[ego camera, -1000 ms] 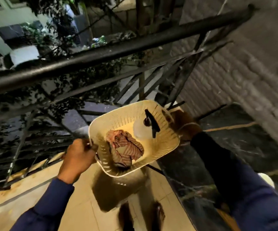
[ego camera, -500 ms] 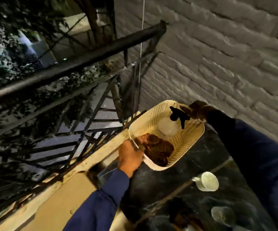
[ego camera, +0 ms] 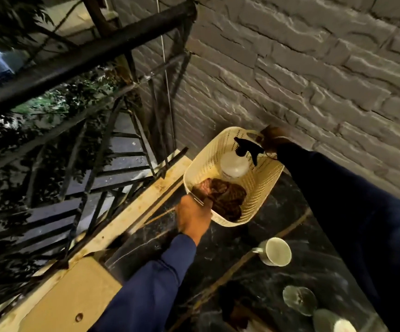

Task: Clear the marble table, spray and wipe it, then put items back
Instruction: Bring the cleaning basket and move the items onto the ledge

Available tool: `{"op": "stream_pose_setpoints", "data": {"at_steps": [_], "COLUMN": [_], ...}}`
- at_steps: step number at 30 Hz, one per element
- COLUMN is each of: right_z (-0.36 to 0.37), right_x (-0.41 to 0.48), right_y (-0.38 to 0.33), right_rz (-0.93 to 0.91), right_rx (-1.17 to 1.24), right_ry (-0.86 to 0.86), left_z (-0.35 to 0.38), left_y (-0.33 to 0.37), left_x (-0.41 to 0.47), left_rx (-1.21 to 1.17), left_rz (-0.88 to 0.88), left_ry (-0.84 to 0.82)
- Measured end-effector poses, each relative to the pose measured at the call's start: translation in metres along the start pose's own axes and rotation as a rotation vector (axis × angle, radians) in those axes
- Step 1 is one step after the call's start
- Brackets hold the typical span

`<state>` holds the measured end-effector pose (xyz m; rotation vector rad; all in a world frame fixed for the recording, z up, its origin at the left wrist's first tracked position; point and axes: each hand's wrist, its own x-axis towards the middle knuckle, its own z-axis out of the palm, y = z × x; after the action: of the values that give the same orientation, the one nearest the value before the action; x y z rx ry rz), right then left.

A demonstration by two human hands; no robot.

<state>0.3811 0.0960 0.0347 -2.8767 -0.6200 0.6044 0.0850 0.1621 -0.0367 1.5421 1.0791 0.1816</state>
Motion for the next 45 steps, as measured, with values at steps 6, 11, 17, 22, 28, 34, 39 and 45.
{"op": "stream_pose_setpoints", "data": {"at_steps": [6,11,17,22,28,34,39,45], "right_z": [-0.013,-0.016,0.042,0.105,0.156,0.168,0.141,0.137], "right_x": [-0.046,-0.149,-0.279,-0.349,-0.347,-0.337,-0.349,-0.360], "right_y": [0.028,0.093,0.188,0.177,0.175,0.176,0.129,0.013], "right_rz": [0.008,0.098,0.312,0.245,0.214,0.192,-0.013,-0.309], "right_rx": [0.161,0.039,0.412,0.256,0.075,0.078,0.160,0.114], "right_ry": [0.332,0.387,-0.066,-0.144,-0.072,0.114,0.231,0.183], "left_z": [-0.031,-0.021,0.063,0.116,0.153,0.139,0.054,-0.110], "left_y": [0.041,0.054,0.020,0.011,-0.006,0.006,0.008,-0.010], "left_x": [-0.054,-0.120,-0.110,-0.102,-0.087,-0.094,-0.107,-0.131], "left_rx": [0.434,0.240,0.520,0.862,0.931,0.813,0.612,0.635], "left_rz": [0.254,0.770,0.893,0.825,0.751,0.798,0.712,0.529], "left_ry": [0.284,0.182,-0.513,-0.736,-0.737,-0.565,-0.468,-0.206]}}
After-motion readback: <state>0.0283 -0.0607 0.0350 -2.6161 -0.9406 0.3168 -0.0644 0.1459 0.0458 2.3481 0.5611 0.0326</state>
